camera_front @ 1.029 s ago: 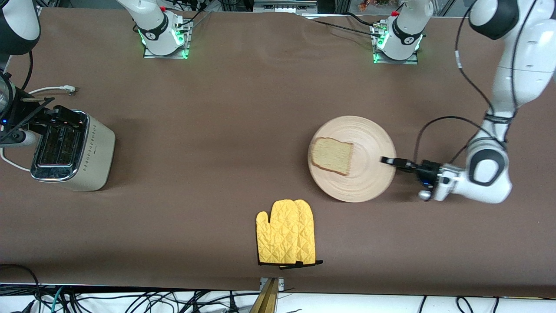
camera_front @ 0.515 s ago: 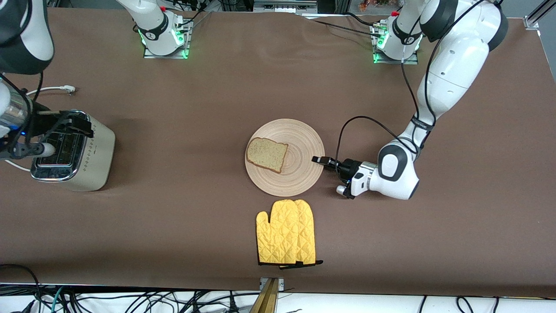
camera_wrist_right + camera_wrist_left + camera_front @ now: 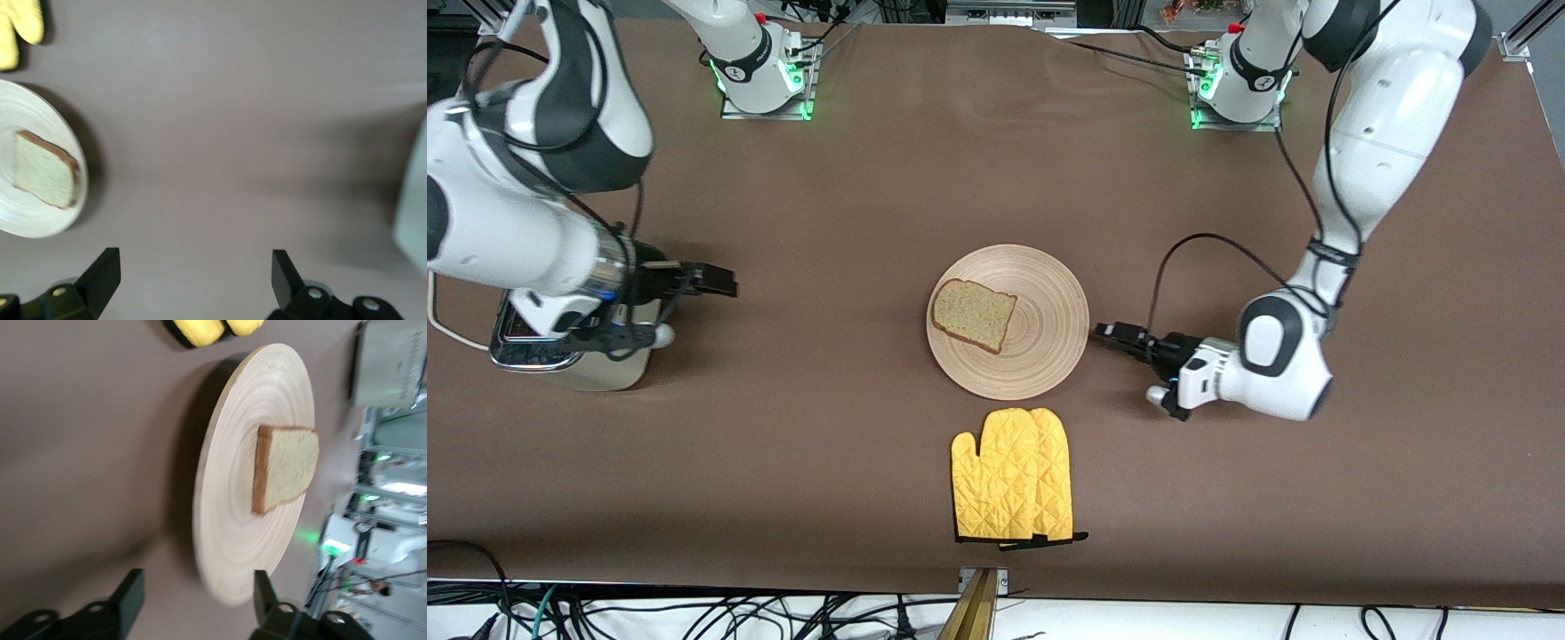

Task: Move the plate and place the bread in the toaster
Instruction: 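Push the plate with the left gripper while the right gripper reaches out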

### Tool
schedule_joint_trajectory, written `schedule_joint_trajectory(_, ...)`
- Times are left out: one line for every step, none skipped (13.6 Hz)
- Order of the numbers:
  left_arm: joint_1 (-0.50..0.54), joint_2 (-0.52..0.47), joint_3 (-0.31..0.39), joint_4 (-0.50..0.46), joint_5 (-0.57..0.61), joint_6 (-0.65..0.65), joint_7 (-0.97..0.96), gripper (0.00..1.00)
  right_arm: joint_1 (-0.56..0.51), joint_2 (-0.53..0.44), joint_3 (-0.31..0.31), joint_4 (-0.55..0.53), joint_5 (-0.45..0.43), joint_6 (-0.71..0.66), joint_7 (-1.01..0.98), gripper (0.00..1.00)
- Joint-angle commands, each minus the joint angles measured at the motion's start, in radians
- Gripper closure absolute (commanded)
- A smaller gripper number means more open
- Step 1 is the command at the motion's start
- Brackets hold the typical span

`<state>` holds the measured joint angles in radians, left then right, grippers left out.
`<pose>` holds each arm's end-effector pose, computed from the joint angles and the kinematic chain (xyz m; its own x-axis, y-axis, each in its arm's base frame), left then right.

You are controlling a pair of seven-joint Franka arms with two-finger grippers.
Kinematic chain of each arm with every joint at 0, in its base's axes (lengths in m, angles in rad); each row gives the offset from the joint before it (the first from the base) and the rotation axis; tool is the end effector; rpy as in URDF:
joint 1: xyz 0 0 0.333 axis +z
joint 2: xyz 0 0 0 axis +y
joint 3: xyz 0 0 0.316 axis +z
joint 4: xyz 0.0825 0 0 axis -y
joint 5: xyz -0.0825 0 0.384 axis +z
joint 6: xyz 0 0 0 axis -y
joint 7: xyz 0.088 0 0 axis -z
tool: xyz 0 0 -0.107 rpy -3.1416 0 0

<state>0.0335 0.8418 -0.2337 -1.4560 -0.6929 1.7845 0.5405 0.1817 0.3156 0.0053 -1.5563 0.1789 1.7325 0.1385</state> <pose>0.6567 -0.1635 0.1878 0.8949 -0.4227 -0.1427 -0.1504 -0.5870 0.7955 0.6263 0.1347 0.4559 0.9863 0.0195 -0.1638 -0.0054 -0.9886 -0.1504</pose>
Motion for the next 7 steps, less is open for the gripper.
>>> schedule_joint_trajectory(0.066, -0.107, 0.013, -0.011, 0.218, -0.085, -0.025, 0.0, 0.102, 0.054, -0.004, 0.021, 0.024, 0.083, 0.134, 0.0)
schedule_joint_trajectory(0.071, -0.147, 0.014, -0.009, 0.328, -0.086, -0.027, 0.0, 0.139, 0.08, -0.004, 0.021, 0.025, 0.132, 0.195, 0.0)
schedule_joint_trajectory(0.071, -0.183, 0.016, -0.009, 0.443, -0.092, -0.028, 0.0, 0.175, 0.106, -0.004, 0.022, 0.024, 0.168, 0.243, 0.0)
schedule_joint_trajectory(0.068, -0.229, 0.016, -0.009, 0.534, -0.103, -0.045, 0.0, 0.209, 0.132, -0.004, 0.024, 0.022, 0.195, 0.266, 0.0)
schedule_joint_trajectory(0.066, -0.291, 0.013, -0.009, 0.631, -0.131, -0.104, 0.0, 0.24, 0.157, -0.004, 0.025, 0.021, 0.232, 0.288, 0.0)
schedule_joint_trajectory(0.063, -0.344, 0.005, -0.006, 0.721, -0.163, -0.172, 0.0, 0.258, 0.178, -0.004, 0.025, 0.019, 0.269, 0.32, 0.0)
schedule_joint_trajectory(0.057, -0.4, -0.001, -0.006, 0.793, -0.187, -0.238, 0.0, 0.28, 0.197, -0.004, 0.025, 0.019, 0.295, 0.355, 0.0)
